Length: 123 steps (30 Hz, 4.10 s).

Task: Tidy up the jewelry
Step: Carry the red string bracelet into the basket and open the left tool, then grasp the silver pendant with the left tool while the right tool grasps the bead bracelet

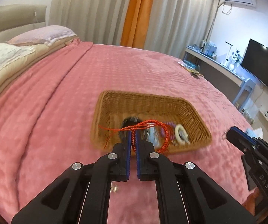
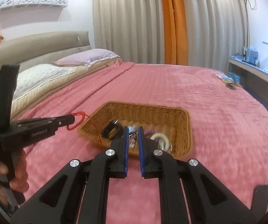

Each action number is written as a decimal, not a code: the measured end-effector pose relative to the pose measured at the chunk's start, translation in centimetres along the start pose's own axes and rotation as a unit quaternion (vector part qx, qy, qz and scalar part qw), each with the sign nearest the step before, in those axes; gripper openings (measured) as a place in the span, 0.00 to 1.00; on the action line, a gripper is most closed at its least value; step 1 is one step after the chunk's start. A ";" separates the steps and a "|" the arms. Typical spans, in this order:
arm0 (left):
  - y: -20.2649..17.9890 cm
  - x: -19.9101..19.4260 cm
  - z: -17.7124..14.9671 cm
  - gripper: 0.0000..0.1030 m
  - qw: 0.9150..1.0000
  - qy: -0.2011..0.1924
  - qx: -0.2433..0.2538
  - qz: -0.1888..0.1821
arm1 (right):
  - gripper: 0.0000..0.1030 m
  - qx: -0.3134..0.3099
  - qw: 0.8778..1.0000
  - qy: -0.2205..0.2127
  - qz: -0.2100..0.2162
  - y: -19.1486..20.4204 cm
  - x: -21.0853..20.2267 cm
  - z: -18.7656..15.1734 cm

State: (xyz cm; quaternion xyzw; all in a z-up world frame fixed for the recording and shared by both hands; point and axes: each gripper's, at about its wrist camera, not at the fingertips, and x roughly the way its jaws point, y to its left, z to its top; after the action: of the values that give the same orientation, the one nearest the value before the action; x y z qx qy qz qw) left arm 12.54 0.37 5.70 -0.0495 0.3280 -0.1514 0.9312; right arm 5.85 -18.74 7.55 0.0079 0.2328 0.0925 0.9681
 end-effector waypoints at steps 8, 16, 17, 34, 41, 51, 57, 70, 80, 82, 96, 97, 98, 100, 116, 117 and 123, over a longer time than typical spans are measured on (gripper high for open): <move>-1.5 5.7 2.9 0.02 1.000 0.009 -0.002 -0.008 | 0.08 0.067 0.995 0.064 0.025 -4.5 7.9 0.6; -1.9 10.2 2.4 0.03 0.999 0.049 -0.009 0.016 | 0.08 0.086 0.991 0.097 0.024 -6.1 11.3 -0.7; -1.8 10.5 2.2 0.03 0.998 0.054 -0.011 0.014 | 0.08 0.086 0.991 0.096 0.023 -6.1 11.4 -0.8; -0.3 -0.1 0.0 0.62 1.000 -0.008 0.001 -0.026 | 0.39 0.092 0.993 0.073 0.030 -5.1 4.8 -1.3; 1.2 -5.8 -3.2 0.68 0.999 -0.033 0.000 -0.019 | 0.45 0.073 0.996 0.049 0.031 -1.4 -1.2 -3.4; 4.6 -10.6 -9.4 0.80 0.998 -0.051 -0.018 0.023 | 0.53 0.027 0.995 0.085 0.046 6.3 -4.4 -10.2; 6.9 -10.4 -12.6 0.80 0.998 -0.031 -0.048 0.021 | 0.52 0.007 0.990 0.128 0.053 9.7 -3.1 -13.9; 7.9 -7.7 -14.8 0.80 0.999 -0.001 -0.045 0.027 | 0.36 0.027 0.989 0.140 0.024 11.9 -1.6 -16.3; 6.8 -5.3 -13.5 0.78 1.000 0.002 -0.018 0.016 | 0.16 0.028 0.992 0.122 -0.008 13.4 -0.9 -16.8; 6.6 -4.8 -13.3 0.78 1.000 0.004 -0.017 0.008 | 0.10 0.025 0.992 0.120 -0.015 13.5 -1.0 -16.8; 4.8 3.2 -10.0 0.56 0.994 0.109 0.025 -0.013 | 0.08 0.048 0.989 0.130 -0.057 8.5 -0.8 -15.5; 4.8 3.8 -10.0 0.55 0.993 0.117 0.026 -0.011 | 0.08 0.051 0.988 0.133 -0.055 8.1 -0.8 -15.4; 4.8 4.3 -10.0 0.55 0.992 0.124 0.027 -0.014 | 0.08 0.056 0.988 0.137 -0.052 7.4 -0.7 -15.2; 4.9 5.0 -10.0 0.53 0.991 0.127 0.024 -0.016 | 0.08 0.058 0.987 0.141 -0.049 6.7 -0.6 -15.0; 3.0 4.7 -10.6 0.19 0.992 0.101 0.075 0.004 | 0.09 0.081 0.988 0.133 0.010 5.4 -1.0 -15.7; 3.0 4.6 -10.7 0.19 0.992 0.101 0.073 0.005 | 0.09 0.082 0.987 0.135 0.015 5.3 -1.0 -15.7; 3.4 2.1 -12.2 0.19 0.995 0.093 0.034 -0.005 | 0.10 0.078 0.986 0.143 0.014 5.5 -0.9 -15.7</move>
State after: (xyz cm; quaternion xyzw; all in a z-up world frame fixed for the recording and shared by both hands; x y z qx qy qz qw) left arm 7.30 3.04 -5.72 -0.0057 0.4073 -0.1711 0.8971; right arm -3.04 -13.96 -5.76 0.0731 0.3756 0.0877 0.9197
